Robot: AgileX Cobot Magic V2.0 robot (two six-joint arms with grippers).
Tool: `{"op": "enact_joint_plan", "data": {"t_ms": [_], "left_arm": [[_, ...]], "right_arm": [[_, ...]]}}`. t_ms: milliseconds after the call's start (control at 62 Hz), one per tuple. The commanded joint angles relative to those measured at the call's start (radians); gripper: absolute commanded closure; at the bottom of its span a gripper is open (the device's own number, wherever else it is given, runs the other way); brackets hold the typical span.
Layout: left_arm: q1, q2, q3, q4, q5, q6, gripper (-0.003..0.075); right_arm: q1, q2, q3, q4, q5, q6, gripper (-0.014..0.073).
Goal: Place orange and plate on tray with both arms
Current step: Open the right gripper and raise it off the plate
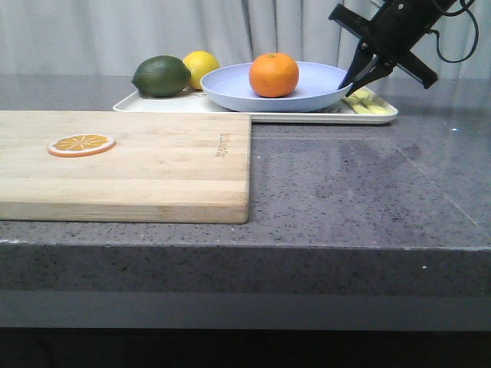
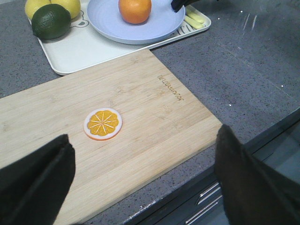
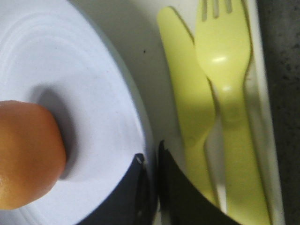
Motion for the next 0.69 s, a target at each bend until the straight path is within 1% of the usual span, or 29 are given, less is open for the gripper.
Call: {"op": "enact_joint_plan", "data": {"t_ms": [0,161,242,371,387,581,613,678], "left_arm": [[0.002,0.008,-0.025,-0.013,-0.072,0.001,0.0134],[0.002,0.008,-0.025,-0.013,-0.072,0.001,0.0134],[0.002,0.008,-0.025,-0.013,-0.072,0.001,0.0134],[0.002,0.008,-0.025,-0.013,-0.072,0.001,0.0134],[0.002,0.008,-0.025,-0.013,-0.072,0.001,0.0134],[0.002,0.008,-0.025,-0.013,-0.075,0.001,0.0134],[0.002,0.008,-0.025,-0.013,-0.075,0.001,0.0134],[0.002,0.008,-0.025,-0.013,-0.075,0.001,0.0134]], "right_arm": [[0.001,-0.075,-0.042,0.053,-0.032,0.010,0.0661],[0.001,-0.075,-0.042,0.053,-0.020,0.010,0.0654],[0.001,-0.075,-0.042,0.053,-0.013,0.010,0.0620],[0.001,-0.075,-0.042,0.053,-0.009,0.010,0.0481],[0.001,-0.075,-0.042,0.053,-0.010,0.010,0.0442],[0.001,-0.075,-0.042,0.053,-0.026,0.010,0.0206],[0.001,-0.076,-0.042,0.053,-0.027,0.010,0.0169],[-0.001,-0.077,-0.042,0.053,-0.023,0.010,0.0125]]}}
